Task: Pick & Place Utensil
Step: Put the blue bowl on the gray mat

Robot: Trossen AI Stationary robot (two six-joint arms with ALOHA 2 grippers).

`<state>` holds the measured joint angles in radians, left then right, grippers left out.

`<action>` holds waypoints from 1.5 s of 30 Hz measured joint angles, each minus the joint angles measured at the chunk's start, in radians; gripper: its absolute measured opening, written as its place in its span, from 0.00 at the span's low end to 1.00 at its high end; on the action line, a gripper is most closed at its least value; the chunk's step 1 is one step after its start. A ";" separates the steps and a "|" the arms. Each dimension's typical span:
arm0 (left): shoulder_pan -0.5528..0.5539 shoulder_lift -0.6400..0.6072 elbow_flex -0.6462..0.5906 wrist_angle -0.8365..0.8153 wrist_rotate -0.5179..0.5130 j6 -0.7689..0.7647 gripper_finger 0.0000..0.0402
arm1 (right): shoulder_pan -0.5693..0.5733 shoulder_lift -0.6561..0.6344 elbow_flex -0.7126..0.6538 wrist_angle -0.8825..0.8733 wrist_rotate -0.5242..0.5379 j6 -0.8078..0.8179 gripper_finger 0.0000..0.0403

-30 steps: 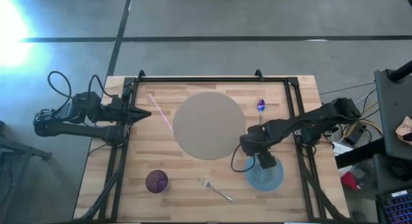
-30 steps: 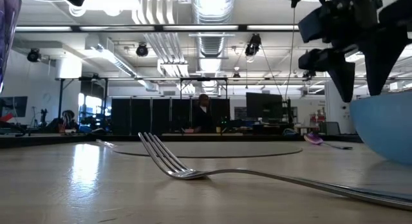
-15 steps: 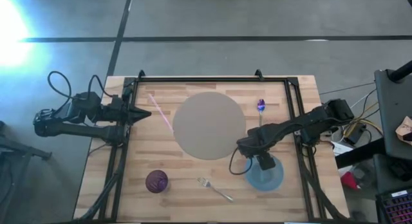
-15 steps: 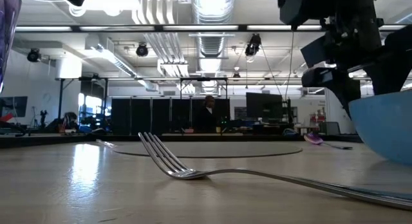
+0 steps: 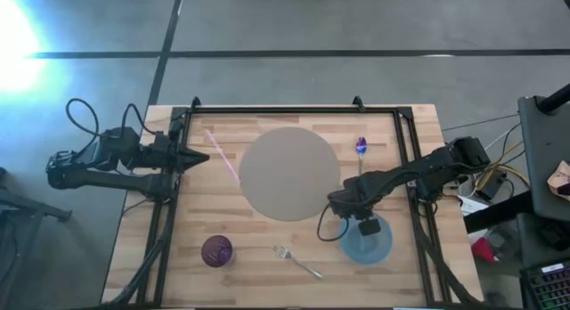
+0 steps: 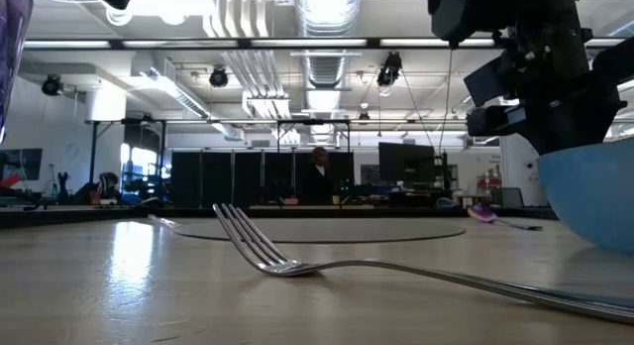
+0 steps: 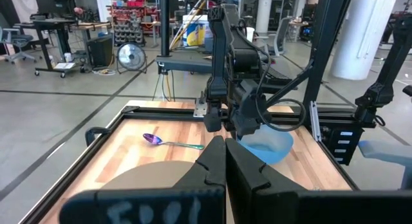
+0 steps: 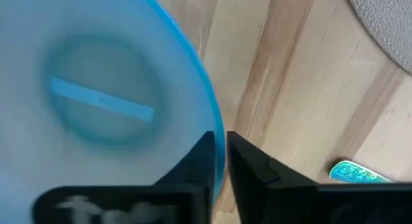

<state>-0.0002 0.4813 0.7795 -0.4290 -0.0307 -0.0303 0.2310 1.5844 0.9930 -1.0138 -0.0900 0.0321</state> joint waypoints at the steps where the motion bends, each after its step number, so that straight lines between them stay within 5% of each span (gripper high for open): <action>1: 0.000 0.000 0.000 0.000 0.000 0.000 0.00 | -0.002 -0.001 0.000 0.000 0.000 0.011 0.05; 13: 0.000 0.000 0.000 0.000 0.000 0.000 0.00 | -0.035 -0.041 0.019 -0.005 -0.056 0.065 0.02; 22: 0.000 0.000 0.000 0.000 0.000 0.000 0.00 | -0.120 -0.115 0.155 -0.006 -0.077 0.143 0.02; 35: 0.000 0.000 0.000 -0.007 0.000 0.001 0.00 | -0.411 -0.123 0.443 0.019 -0.067 0.292 0.02; 45: 0.000 0.000 0.000 -0.019 -0.058 0.005 0.00 | -0.682 -0.116 0.489 0.231 -0.064 0.531 0.02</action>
<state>-0.0002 0.4812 0.7795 -0.4480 -0.0892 -0.0253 -0.4514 1.4681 1.4816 -0.7831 -0.1539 0.5634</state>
